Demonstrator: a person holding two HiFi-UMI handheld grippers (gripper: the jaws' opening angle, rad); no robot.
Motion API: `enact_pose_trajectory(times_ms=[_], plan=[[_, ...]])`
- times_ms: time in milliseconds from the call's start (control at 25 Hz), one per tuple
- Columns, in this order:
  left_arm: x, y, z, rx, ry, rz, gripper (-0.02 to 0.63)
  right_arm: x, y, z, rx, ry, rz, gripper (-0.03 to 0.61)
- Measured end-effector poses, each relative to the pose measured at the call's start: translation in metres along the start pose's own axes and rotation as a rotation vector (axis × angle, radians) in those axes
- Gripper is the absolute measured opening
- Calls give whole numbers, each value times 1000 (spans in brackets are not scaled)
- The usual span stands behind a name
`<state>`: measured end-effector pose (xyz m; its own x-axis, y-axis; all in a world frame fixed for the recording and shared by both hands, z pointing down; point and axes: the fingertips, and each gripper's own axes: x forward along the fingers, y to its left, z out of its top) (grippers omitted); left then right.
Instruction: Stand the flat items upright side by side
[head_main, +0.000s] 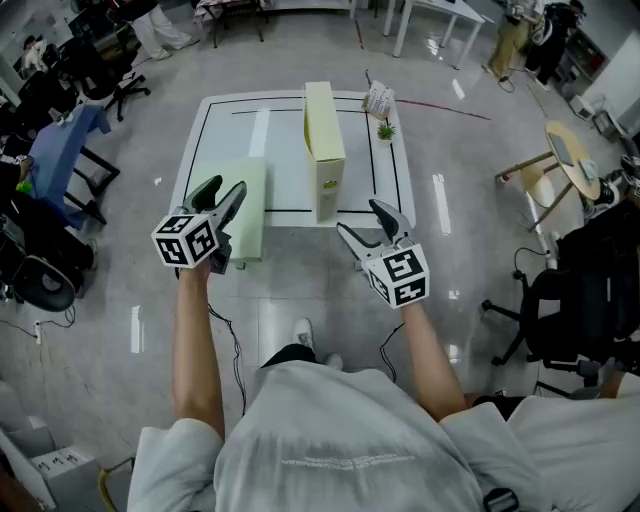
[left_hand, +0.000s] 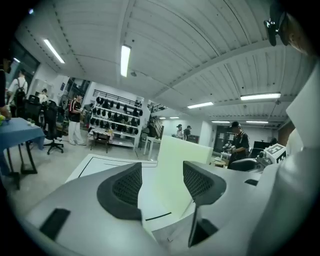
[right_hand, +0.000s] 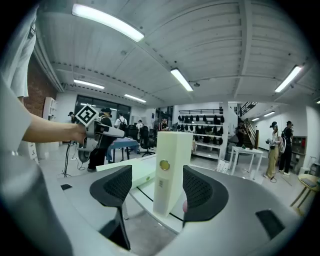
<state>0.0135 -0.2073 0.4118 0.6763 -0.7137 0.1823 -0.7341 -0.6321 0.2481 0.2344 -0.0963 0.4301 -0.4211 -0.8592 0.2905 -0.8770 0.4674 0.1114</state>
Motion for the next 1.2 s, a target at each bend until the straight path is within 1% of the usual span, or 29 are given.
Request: enact_pose_trajectory(times_ms=[80, 160, 280, 360, 400, 480, 600, 680, 760, 840, 880, 960, 1000, 1040, 1080, 1200], plan=[[-26, -8, -6, -12, -12, 42, 270, -8, 12, 1, 0, -14, 38, 337], [-51, -12, -12, -26, -24, 93, 270, -11, 28, -1, 1, -20, 95, 337], [-92, 0, -17, -37, -43, 190, 268, 1, 64, -1, 13, -10, 198, 362], [-116, 14, -24, -9, -33, 264, 244, 11, 87, 1, 40, -3, 251, 367], [-127, 22, -28, 10, -27, 298, 241, 16, 97, 1, 52, 1, 274, 368], [-142, 32, -34, 38, -24, 336, 239, 25, 115, -2, 64, 14, 315, 370], [-152, 44, -40, 25, -34, 333, 242, 40, 136, -5, 77, 40, 360, 371], [-158, 61, -47, -17, -28, 322, 245, 56, 150, -6, 104, 57, 376, 371], [-163, 82, -59, -57, 4, 306, 259, 75, 163, -10, 147, 82, 387, 371], [-163, 103, -73, -76, 64, 285, 268, 97, 174, -15, 242, 101, 402, 371], [-161, 114, -80, -91, 97, 266, 270, 109, 177, -17, 322, 105, 412, 371], [-154, 135, -93, -161, 149, 207, 276, 133, 179, -24, 501, 114, 423, 371], [-149, 145, -100, -206, 168, 174, 278, 144, 179, -30, 570, 123, 418, 371], [-144, 155, -106, -241, 187, 146, 278, 155, 179, -38, 619, 137, 406, 371], [-138, 166, -113, -260, 211, 126, 278, 165, 179, -46, 653, 154, 393, 371], [-117, 193, -131, -254, 305, 78, 285, 190, 181, -69, 711, 209, 358, 371]])
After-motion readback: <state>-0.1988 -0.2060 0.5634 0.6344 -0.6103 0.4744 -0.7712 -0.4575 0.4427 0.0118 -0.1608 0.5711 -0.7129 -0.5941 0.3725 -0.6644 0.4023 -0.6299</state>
